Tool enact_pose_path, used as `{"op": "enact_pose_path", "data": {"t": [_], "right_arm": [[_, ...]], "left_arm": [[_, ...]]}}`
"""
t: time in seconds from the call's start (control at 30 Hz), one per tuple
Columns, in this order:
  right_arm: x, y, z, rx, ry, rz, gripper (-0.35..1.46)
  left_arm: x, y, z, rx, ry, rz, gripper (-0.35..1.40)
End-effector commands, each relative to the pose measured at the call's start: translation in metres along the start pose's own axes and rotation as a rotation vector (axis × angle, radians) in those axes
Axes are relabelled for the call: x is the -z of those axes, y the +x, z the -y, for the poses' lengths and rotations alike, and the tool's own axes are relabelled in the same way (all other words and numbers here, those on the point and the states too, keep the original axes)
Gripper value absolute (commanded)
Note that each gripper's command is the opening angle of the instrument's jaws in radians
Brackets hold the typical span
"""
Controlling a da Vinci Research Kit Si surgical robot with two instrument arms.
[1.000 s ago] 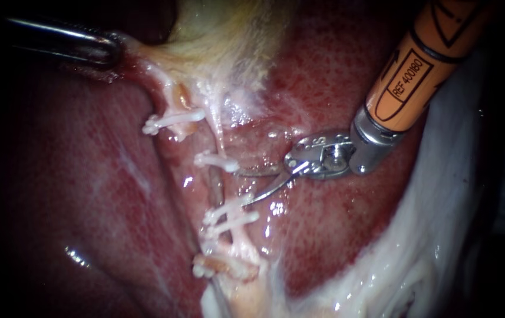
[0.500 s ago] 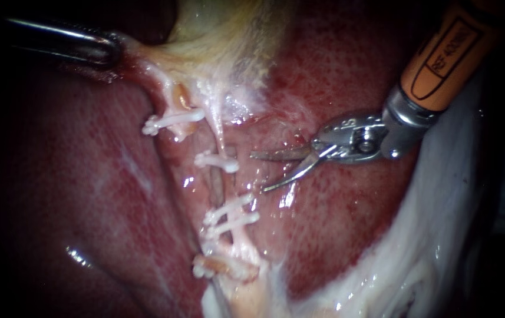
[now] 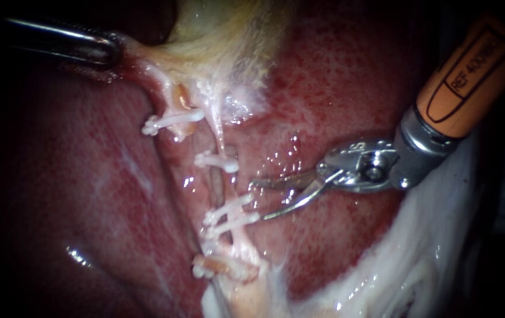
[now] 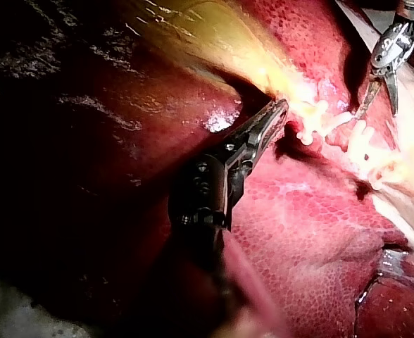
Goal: Go to the cutting position right tube
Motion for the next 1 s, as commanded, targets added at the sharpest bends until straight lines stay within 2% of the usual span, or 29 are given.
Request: {"op": "enact_pose_path", "data": {"t": [0.03, 0.77, 1.0], "right_arm": [[-0.0003, 0.0, -0.0003, -0.007, -0.009, -0.004, 1.42], [-0.0022, 0.0001, -0.0033, -0.034, -0.036, -0.006, 1.42], [-0.0031, 0.0004, -0.0039, -0.028, -0.002, -0.051, 1.42]], "left_arm": [[0.0, 0.0, 0.0, 0.0, 0.0, 0.0, -0.35], [-0.0001, -0.0001, -0.0001, 0.0, 0.001, 0.0, -0.35], [-0.0001, -0.0001, 0.0, 0.0, 0.001, 0.0, -0.35]]}}
